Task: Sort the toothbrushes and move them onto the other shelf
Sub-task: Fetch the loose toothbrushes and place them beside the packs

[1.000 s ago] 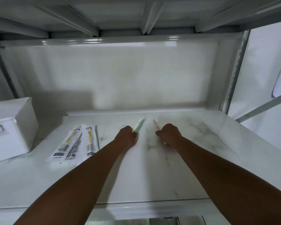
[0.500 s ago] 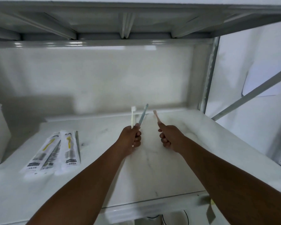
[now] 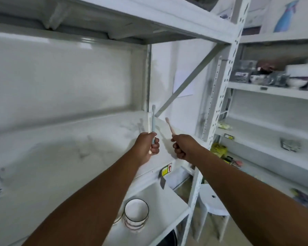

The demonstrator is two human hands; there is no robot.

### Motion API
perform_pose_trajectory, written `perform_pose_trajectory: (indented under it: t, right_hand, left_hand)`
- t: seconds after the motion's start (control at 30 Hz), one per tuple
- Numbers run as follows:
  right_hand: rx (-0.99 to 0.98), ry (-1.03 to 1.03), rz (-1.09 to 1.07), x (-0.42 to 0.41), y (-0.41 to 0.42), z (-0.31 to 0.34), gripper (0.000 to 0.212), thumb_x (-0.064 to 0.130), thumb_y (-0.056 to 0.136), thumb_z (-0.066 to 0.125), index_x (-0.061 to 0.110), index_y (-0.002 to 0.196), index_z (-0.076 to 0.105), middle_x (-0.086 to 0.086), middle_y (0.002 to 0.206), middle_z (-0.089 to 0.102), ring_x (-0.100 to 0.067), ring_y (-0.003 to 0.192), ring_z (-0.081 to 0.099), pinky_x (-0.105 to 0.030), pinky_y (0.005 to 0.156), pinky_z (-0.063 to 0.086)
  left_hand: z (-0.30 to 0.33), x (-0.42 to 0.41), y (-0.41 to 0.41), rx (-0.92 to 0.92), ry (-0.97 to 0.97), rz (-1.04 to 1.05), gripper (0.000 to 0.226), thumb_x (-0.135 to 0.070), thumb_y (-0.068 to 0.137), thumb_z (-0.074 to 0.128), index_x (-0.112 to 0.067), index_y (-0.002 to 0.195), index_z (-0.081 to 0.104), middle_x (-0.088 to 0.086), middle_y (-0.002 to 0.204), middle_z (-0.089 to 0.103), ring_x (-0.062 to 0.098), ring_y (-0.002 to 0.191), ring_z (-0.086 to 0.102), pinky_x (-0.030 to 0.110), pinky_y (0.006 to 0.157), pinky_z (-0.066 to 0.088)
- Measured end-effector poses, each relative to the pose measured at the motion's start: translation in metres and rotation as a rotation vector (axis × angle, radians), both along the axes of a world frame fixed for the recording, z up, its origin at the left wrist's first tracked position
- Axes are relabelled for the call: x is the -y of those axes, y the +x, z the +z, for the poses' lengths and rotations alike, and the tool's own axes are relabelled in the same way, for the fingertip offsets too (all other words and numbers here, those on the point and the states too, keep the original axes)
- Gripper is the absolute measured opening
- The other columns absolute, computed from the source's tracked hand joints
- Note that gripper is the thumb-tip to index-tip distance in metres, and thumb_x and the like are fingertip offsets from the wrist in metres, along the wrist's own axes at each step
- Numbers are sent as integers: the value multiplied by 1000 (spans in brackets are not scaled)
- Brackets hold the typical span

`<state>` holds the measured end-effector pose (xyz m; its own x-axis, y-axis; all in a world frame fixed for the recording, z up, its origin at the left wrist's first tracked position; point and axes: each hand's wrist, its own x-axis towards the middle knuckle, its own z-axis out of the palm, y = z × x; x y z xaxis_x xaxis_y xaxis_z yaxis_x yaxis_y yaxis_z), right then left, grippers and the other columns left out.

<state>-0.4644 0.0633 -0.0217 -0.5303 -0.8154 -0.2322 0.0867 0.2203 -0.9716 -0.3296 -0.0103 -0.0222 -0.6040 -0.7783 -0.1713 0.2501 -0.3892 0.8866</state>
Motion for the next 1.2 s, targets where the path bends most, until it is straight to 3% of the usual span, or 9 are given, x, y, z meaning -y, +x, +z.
perform_pose_trajectory:
  t: [0.23, 0.43, 0.57, 1.07, 1.2]
  right_hand:
    - [6, 3, -231, -99, -52, -3, 21, 26, 98, 47, 12, 83, 51, -3, 57, 39, -9, 33, 26, -13, 35, 20]
    - [33, -27, -416, -174, -89, -10, 24, 17, 97, 42, 13, 74, 47, -4, 57, 37, -10, 35, 25, -11, 39, 18]
    - [72, -68, -512, -213, -114, -24, 22, 15, 97, 42, 13, 76, 48, -2, 54, 35, -9, 33, 23, -12, 40, 17]
    - [78, -75, -646, -279, -270, -71, 22, 22, 100, 47, 3, 94, 56, -6, 58, 47, -12, 34, 35, -14, 37, 23]
    - [79, -61, -670, -293, -319, -79, 23, 23, 100, 46, 3, 94, 56, -6, 58, 47, -12, 34, 36, -16, 39, 22]
  left_hand:
    - [6, -87, -69, -18, 39, -265, 17, -10, 90, 33, -11, 74, 38, 5, 56, 42, 10, 33, 28, 12, 35, 17]
    - [-11, -149, -129, 28, 32, -451, 27, -22, 96, 35, -11, 71, 39, 5, 58, 34, 10, 31, 26, 14, 33, 15]
    - [-28, -177, -168, 47, 9, -507, 25, -30, 101, 39, -12, 84, 39, 3, 58, 34, 7, 30, 27, 11, 34, 16]
    - [-70, -228, -338, 194, -67, -587, 16, -28, 101, 40, -23, 88, 47, 2, 61, 35, 7, 38, 25, 16, 35, 18]
    - [-78, -231, -385, 230, -104, -601, 14, -28, 101, 41, -18, 91, 45, 2, 60, 36, 8, 36, 27, 16, 35, 19]
